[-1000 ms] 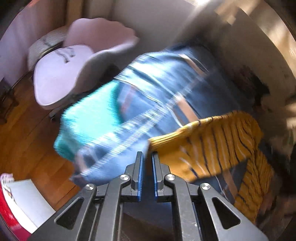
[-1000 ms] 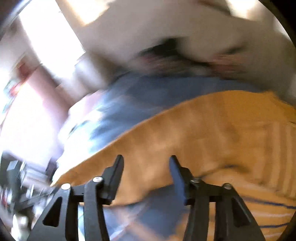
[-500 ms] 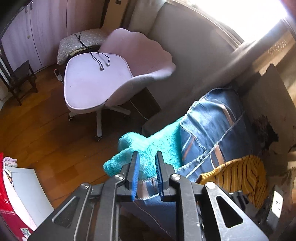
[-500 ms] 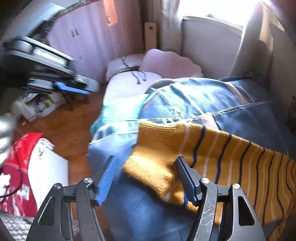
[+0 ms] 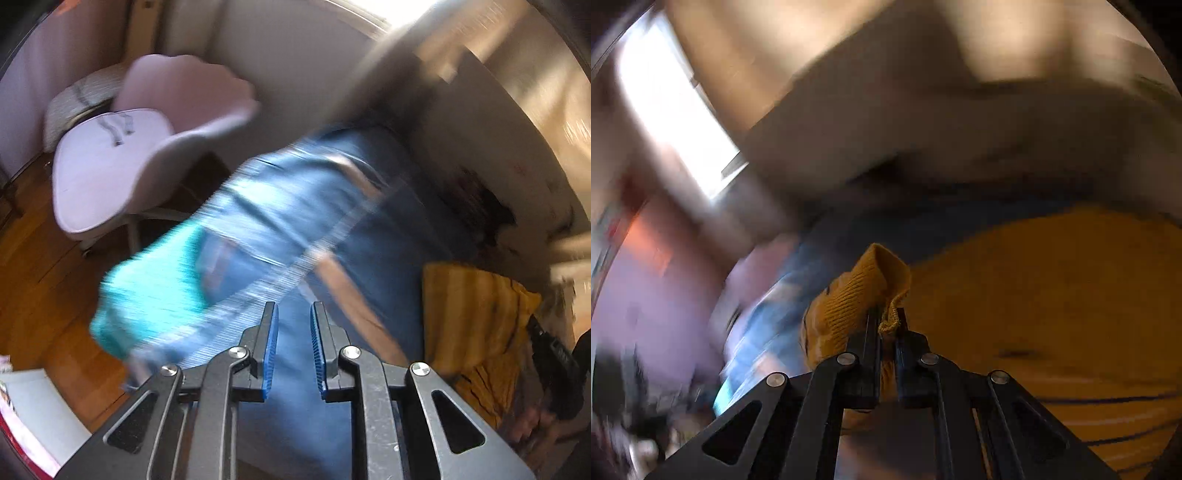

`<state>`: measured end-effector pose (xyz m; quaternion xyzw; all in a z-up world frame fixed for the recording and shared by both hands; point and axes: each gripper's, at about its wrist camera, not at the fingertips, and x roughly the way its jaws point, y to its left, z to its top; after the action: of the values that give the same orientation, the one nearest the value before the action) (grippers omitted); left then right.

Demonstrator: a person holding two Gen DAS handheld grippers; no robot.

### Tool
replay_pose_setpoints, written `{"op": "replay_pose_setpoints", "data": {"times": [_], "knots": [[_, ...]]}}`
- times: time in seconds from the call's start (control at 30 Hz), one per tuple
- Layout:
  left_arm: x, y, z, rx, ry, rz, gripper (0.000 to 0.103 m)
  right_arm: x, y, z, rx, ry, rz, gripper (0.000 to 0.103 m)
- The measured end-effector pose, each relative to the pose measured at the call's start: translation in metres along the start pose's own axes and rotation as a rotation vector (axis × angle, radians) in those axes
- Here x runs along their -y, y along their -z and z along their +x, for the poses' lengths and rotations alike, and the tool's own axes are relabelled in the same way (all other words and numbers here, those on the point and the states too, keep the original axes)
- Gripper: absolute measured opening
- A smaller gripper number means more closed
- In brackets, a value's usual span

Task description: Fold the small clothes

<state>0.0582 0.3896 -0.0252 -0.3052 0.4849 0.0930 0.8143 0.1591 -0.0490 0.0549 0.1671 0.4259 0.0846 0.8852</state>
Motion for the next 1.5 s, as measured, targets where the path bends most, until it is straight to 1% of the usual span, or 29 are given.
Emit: {"op": "replay_pose_setpoints", "data": {"times": [0.1, 0.17, 0.2, 0.3, 0.4, 0.5, 0.53, 0.6, 0.63, 0.67, 0.77, 0.83, 0.87, 0.93, 1.1, 1.13, 1.17, 1.23, 1.37, 1.43, 1.5], "knots": [[0.039, 0.016, 0.011, -0.033, 0.025, 0.072, 0.018, 0.118, -0.014, -0.037, 0.068, 0.169, 0.188, 0.006], [0.068, 0.03, 0.02, -0.062, 0.042, 0.122, 0.021, 0.181, -0.012, -0.054, 0.086, 0.268, 0.28, 0.007], [0.079, 0.036, 0.024, -0.071, 0.05, 0.138, 0.022, 0.221, -0.008, -0.064, 0.092, 0.321, 0.344, 0.007], [0.121, 0.06, 0.037, -0.104, 0.068, 0.214, 0.022, 0.294, 0.002, -0.076, 0.085, 0.368, 0.467, 0.006], [0.157, 0.086, 0.054, -0.146, 0.076, 0.283, 0.023, 0.332, 0.012, -0.074, 0.052, 0.363, 0.508, 0.007], [0.18, 0.114, 0.07, -0.198, 0.074, 0.321, 0.023, 0.339, 0.025, -0.085, 0.058, 0.347, 0.527, 0.011], [0.184, 0.12, 0.074, -0.212, 0.076, 0.322, 0.023, 0.337, 0.026, -0.09, 0.056, 0.336, 0.521, 0.014], [0.19, 0.137, 0.078, -0.236, 0.075, 0.319, 0.023, 0.33, 0.034, -0.106, 0.041, 0.304, 0.476, 0.032], [0.189, 0.146, 0.079, -0.248, 0.075, 0.316, 0.023, 0.323, 0.039, -0.111, 0.039, 0.3, 0.456, 0.048], [0.188, 0.152, 0.081, -0.259, 0.076, 0.311, 0.023, 0.321, 0.046, -0.124, 0.037, 0.299, 0.441, 0.058], [0.182, 0.167, 0.081, -0.284, 0.083, 0.294, 0.023, 0.312, 0.068, -0.131, -0.041, 0.28, 0.39, 0.058], [0.184, 0.176, 0.077, -0.266, 0.088, 0.298, 0.023, 0.314, 0.09, -0.135, -0.099, 0.259, 0.388, 0.058], [0.183, 0.18, 0.074, -0.271, 0.096, 0.298, 0.023, 0.313, 0.101, -0.139, -0.123, 0.24, 0.39, 0.058], [0.179, 0.184, 0.072, -0.286, 0.116, 0.284, 0.023, 0.309, 0.128, -0.148, -0.146, 0.162, 0.402, 0.058], [0.167, 0.213, 0.06, -0.3, 0.174, 0.255, 0.023, 0.291, 0.179, -0.171, -0.209, 0.016, 0.387, 0.058], [0.167, 0.22, 0.059, -0.303, 0.187, 0.249, 0.023, 0.289, 0.185, -0.175, -0.219, 0.0, 0.387, 0.058], [0.165, 0.226, 0.057, -0.309, 0.201, 0.239, 0.023, 0.288, 0.194, -0.179, -0.228, -0.027, 0.394, 0.058], [0.159, 0.239, 0.051, -0.312, 0.235, 0.221, 0.023, 0.286, 0.215, -0.188, -0.253, -0.107, 0.427, 0.058], [0.153, 0.258, 0.044, -0.318, 0.282, 0.202, 0.024, 0.279, 0.239, -0.195, -0.278, -0.199, 0.432, 0.058], [0.15, 0.266, 0.04, -0.318, 0.306, 0.2, 0.028, 0.279, 0.248, -0.199, -0.289, -0.235, 0.44, 0.058], [0.149, 0.271, 0.037, -0.319, 0.321, 0.202, 0.03, 0.274, 0.256, -0.198, -0.315, -0.278, 0.438, 0.058]]}}
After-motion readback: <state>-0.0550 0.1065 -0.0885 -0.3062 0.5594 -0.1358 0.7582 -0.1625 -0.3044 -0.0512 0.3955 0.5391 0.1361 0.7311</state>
